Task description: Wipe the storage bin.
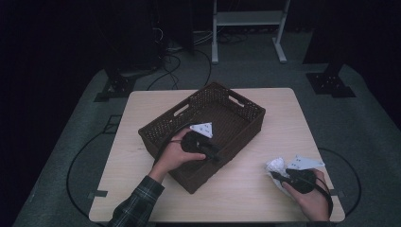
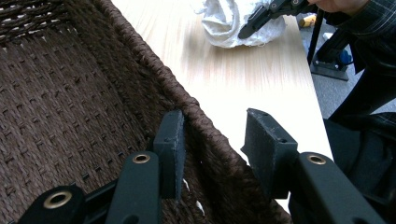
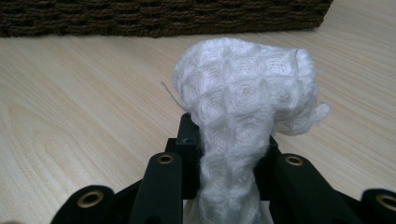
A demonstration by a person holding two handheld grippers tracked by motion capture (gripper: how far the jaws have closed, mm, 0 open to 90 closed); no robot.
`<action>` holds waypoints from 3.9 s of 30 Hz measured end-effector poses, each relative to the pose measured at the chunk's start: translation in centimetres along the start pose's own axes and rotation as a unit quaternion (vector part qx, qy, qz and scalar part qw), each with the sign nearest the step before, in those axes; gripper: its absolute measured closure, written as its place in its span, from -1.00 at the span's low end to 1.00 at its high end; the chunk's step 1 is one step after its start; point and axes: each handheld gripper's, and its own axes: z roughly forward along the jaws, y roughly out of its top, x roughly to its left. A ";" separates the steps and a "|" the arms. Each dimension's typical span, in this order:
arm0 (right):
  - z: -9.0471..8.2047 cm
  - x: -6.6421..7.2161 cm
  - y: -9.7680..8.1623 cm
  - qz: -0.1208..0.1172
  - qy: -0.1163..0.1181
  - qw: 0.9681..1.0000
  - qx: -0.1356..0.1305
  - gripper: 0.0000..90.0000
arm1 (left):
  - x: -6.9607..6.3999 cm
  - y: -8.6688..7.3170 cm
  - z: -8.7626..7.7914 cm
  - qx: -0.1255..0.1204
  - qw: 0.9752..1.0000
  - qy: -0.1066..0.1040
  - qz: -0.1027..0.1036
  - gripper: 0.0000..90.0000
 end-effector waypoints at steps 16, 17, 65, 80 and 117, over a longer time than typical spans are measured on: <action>0.4 -0.1 0.5 -0.007 0.004 1.000 -0.003 0.58 | -2.0 -0.6 -0.3 -0.001 0.999 0.013 0.042 0.26; 0.5 -0.1 0.5 -0.006 0.005 1.000 -0.003 0.57 | -2.0 -0.6 -0.3 -0.001 0.999 0.013 0.042 0.26; 2.6 -6.1 8.7 0.012 0.007 0.998 -0.063 0.61 | -2.6 -1.4 -0.8 -0.028 0.999 -0.024 0.018 0.40; 4.9 -7.4 8.3 0.029 0.031 0.998 -0.050 0.61 | -2.6 -1.4 -0.8 -0.028 0.999 -0.021 0.021 0.39; 8.7 -6.8 5.6 0.023 -0.006 0.999 0.043 0.61 | -2.7 -1.5 -0.8 -0.031 0.999 -0.022 0.020 0.39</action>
